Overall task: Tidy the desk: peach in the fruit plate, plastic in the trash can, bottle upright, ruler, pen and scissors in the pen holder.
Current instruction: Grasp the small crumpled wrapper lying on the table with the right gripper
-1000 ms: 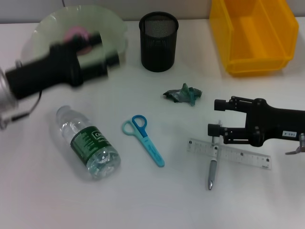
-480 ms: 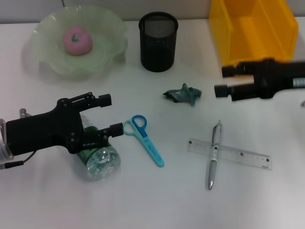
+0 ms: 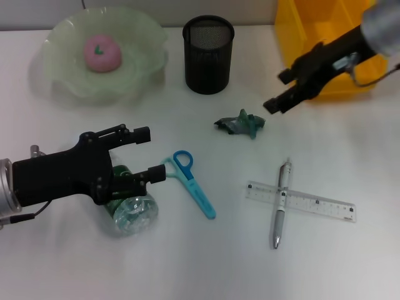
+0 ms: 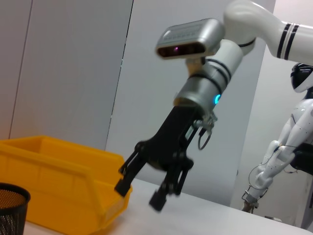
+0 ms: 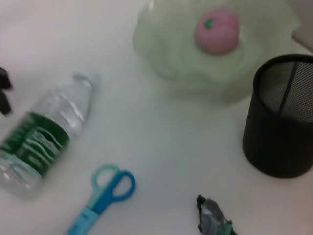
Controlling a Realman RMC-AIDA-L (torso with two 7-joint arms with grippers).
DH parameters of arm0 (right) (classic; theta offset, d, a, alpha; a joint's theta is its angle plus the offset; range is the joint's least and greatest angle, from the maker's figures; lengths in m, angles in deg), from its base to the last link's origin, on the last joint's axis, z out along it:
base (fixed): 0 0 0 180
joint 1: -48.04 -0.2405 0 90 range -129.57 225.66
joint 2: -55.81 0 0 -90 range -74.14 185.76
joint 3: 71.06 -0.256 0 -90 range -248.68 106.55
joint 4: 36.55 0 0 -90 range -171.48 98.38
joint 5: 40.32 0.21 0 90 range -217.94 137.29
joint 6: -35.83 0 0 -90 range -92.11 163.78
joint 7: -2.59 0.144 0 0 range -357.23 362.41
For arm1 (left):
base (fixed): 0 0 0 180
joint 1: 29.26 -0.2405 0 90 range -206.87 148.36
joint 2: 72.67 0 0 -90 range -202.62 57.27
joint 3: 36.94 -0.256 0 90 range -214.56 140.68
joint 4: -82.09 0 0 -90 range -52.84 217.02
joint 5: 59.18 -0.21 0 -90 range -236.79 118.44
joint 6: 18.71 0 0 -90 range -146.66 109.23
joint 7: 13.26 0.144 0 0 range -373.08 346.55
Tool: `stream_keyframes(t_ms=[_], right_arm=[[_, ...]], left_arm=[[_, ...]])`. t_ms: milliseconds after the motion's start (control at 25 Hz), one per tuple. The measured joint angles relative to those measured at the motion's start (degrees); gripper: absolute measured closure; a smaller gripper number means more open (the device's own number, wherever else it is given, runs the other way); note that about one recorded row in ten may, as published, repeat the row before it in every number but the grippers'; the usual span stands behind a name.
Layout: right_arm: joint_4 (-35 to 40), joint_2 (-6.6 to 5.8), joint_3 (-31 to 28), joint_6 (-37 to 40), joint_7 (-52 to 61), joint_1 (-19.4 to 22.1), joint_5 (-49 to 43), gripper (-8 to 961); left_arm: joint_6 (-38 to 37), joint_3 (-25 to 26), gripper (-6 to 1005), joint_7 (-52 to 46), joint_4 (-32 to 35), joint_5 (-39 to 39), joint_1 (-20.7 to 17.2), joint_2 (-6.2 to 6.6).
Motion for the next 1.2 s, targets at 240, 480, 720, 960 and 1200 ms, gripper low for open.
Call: stream_keyframes(t_ms=[240, 480, 720, 960, 1200], right_arm=[[-2.8, 3.83, 5.3, -10.3, -4.3, 0.7, -0.6, 140], [-7.3, 4.76, 8.8, -18.6, -7.2, 1.1, 0.7, 141], [-12.1, 4.77, 8.8, -23.6, -10.8, 0.6, 3.3, 141], [-16.3, 4.97, 9.1, -26.8, -13.4, 0.1, 5.0, 141], [-19.7, 5.15, 10.6, -30.4, -15.5, -0.1, 7.1, 178]], left_arm=[[1.0, 0.0, 187, 0.1, 0.0, -1.7, -0.4, 0.12], [2.2, 0.0, 186, 0.0, 0.1, -2.7, -0.4, 0.41], [2.2, 0.1, 186, 0.2, 0.1, -3.1, -0.4, 0.43], [2.1, 0.1, 186, -0.1, 0.4, -3.1, -0.5, 0.47], [2.1, 0.2, 187, 0.0, 0.2, -3.1, -0.6, 0.5]])
